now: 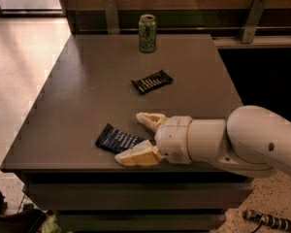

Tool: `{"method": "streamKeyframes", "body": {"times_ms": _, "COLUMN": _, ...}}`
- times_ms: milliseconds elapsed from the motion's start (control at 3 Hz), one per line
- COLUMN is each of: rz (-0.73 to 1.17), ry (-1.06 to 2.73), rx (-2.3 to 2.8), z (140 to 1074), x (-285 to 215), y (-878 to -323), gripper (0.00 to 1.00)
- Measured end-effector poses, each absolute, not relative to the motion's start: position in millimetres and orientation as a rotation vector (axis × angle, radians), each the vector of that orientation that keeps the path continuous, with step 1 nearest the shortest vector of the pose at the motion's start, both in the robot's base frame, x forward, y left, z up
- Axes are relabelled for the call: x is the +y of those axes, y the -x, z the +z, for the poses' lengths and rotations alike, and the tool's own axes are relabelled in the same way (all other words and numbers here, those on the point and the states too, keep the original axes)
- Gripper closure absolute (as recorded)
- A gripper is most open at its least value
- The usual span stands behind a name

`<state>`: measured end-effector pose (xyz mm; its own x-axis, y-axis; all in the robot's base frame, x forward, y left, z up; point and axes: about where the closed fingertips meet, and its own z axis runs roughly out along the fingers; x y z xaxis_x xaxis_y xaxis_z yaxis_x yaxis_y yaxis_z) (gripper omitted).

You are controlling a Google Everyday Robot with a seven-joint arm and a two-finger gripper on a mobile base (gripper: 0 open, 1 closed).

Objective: Move rxbar blueberry near green can

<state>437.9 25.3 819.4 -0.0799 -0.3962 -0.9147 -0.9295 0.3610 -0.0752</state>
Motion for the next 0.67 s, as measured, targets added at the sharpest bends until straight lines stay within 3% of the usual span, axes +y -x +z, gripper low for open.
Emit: {"method": "streamKeyframes", "body": {"times_ms": 667, "rz": 0.690, "ry": 1.209, "rx": 1.656, "z": 821.9, "x": 28.7, "y": -436.2, "gripper": 0.76}}
